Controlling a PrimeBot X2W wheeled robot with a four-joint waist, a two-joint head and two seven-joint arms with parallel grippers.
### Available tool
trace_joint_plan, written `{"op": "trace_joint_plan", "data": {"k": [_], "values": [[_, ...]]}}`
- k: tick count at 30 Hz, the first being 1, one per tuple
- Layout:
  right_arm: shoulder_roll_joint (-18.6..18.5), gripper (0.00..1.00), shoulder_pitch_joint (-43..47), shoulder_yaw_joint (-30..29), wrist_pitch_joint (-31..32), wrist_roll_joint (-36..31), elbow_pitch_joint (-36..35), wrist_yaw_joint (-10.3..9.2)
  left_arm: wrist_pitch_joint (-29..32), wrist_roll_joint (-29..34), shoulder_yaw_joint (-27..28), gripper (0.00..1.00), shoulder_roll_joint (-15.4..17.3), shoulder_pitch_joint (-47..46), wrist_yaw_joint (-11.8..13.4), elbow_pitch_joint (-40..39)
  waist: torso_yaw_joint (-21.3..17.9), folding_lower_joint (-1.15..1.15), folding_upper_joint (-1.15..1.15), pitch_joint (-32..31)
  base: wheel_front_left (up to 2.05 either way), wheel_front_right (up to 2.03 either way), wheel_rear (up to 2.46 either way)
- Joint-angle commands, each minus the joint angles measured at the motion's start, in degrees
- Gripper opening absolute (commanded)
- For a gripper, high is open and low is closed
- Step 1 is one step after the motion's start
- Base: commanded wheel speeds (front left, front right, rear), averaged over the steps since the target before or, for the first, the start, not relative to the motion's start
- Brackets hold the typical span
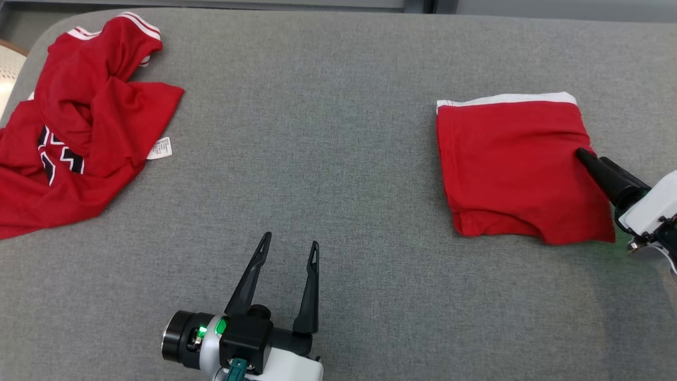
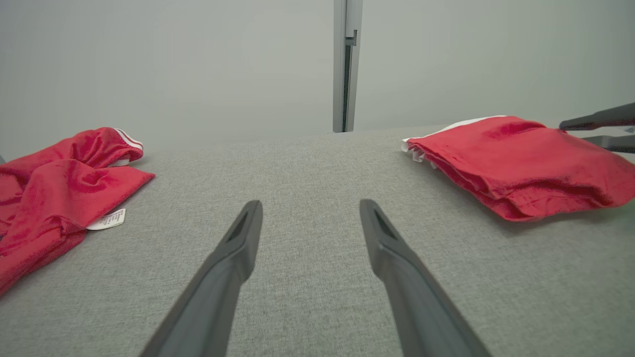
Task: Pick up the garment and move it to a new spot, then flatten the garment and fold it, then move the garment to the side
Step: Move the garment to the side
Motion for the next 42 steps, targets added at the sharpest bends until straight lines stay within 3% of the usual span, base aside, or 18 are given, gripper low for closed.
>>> {"op": "trace_joint_plan", "data": {"k": [1, 3, 4, 9, 24, 33, 42], "values": [[-0.34, 0.49, -1.41, 1.17, 0.92, 0.11, -0.28, -0.02, -0.10, 0.54, -0.11, 1.00, 0.20, -1.40, 0.43, -0.02, 0.25, 0.00, 0.00, 1.86, 0.00, 0.00, 0.00], [-0.52, 0.22, -2.43, 2.57, 1.41, 0.01, -0.49, -0.02, -0.10, 0.72, -0.36, 1.00, 0.19, -2.13, 0.41, -0.02, 0.04, 0.00, 0.00, 2.71, 0.00, 0.00, 0.00], [-0.72, 0.00, -3.04, 3.25, 1.05, -0.42, -0.90, -0.02, -0.10, 1.01, -0.49, 1.00, 0.21, -2.46, 0.46, 0.02, -0.09, 0.00, 0.00, 3.09, 0.00, 0.00, 0.00], [-2.80, 0.00, -5.54, 5.65, -3.29, -3.24, -2.45, -0.02, -0.10, 1.74, -0.61, 1.00, 0.19, -4.21, 0.64, -0.67, -0.95, 0.00, 0.00, 4.69, 0.00, 0.00, 0.00], [-17.13, 0.00, -18.11, 17.23, -20.64, -16.97, 1.43, -0.03, -0.09, 8.28, -3.63, 1.00, 1.74, -15.00, -2.54, -9.88, -9.40, 0.00, 0.00, 16.67, 0.00, 0.00, 0.00], [-19.68, 0.00, -26.52, 22.52, -26.46, -22.25, 8.23, -0.04, -0.05, 10.88, -7.10, 1.00, 5.18, -20.27, -3.26, -12.32, -14.28, 0.00, 0.00, 22.98, 0.00, 0.00, 0.00], [-20.10, 0.00, -35.29, 26.41, -28.21, -29.17, 16.65, -0.07, -0.03, 10.54, -8.97, 1.00, 7.52, -22.03, -2.48, -12.26, -14.49, 0.00, 0.00, 25.40, 0.00, 0.00, 0.00]]}}
